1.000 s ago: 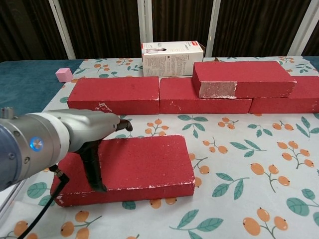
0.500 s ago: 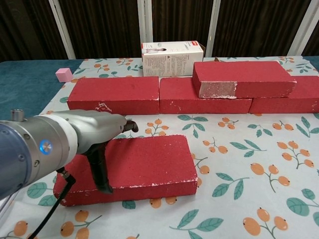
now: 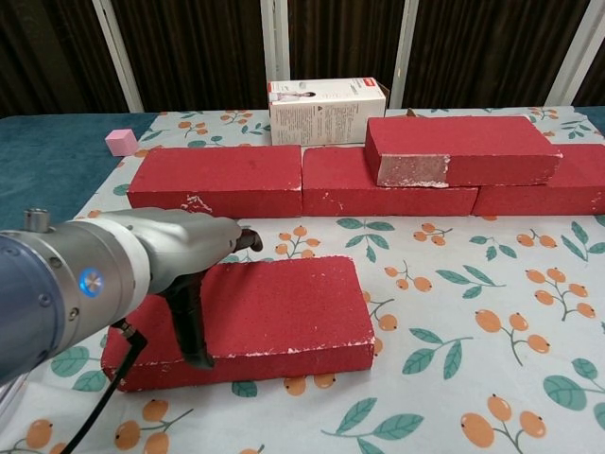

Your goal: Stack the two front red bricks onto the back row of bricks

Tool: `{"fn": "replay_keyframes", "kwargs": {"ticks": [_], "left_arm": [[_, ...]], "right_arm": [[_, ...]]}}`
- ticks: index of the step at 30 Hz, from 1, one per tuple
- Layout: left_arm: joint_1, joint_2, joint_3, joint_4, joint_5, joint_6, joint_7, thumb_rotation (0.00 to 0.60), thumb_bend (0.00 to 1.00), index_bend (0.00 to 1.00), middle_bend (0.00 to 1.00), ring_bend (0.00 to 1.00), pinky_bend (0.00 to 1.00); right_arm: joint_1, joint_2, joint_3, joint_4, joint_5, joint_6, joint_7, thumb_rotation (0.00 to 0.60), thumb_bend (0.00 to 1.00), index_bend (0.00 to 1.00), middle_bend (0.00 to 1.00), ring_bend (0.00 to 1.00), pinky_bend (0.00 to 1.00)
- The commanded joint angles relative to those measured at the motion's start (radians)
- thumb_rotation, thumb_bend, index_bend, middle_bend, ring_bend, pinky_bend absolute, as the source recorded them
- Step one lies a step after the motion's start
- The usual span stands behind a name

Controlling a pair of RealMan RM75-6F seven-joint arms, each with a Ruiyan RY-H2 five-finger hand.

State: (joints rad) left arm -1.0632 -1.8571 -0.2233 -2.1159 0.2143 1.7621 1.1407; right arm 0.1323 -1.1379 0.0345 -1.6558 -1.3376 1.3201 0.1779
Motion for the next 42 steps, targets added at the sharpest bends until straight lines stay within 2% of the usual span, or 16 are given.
{"fn": "replay_keyframes", "kwargs": {"ticks": [1,30,38,42], "left_arm": [[0.005,-0.005,-0.004,0.007,-0.003,-0.012,0.004,0.600,0.00,0.00,0.00,0.00,0.04],[0.024,-0.034,-0.033,0.091,-0.020,-0.034,0.076,0.600,0.00,0.00,0.01,0.00,0.11],[0.028,-0.038,-0.043,0.104,-0.017,-0.023,0.093,0.600,0.00,0.01,0.15,0.00,0.17],[0.032,-0.037,-0.051,0.110,-0.020,-0.021,0.099,0.600,0.00,0.08,0.22,0.00,0.18]], "right_arm": [[0.000,0.000,0.001,0.001,0.000,-0.004,-0.001,0.600,0.15,0.00,0.00,0.00,0.00],[-0.005,-0.003,0.015,0.003,0.002,-0.021,0.000,0.600,0.15,0.00,0.00,0.00,0.00],[-0.007,-0.005,0.019,0.002,0.003,-0.020,0.003,0.600,0.15,0.00,0.00,0.00,0.00],[-0.009,-0.006,0.022,0.003,0.002,-0.018,0.005,0.600,0.15,0.00,0.00,0.00,0.00]]}}
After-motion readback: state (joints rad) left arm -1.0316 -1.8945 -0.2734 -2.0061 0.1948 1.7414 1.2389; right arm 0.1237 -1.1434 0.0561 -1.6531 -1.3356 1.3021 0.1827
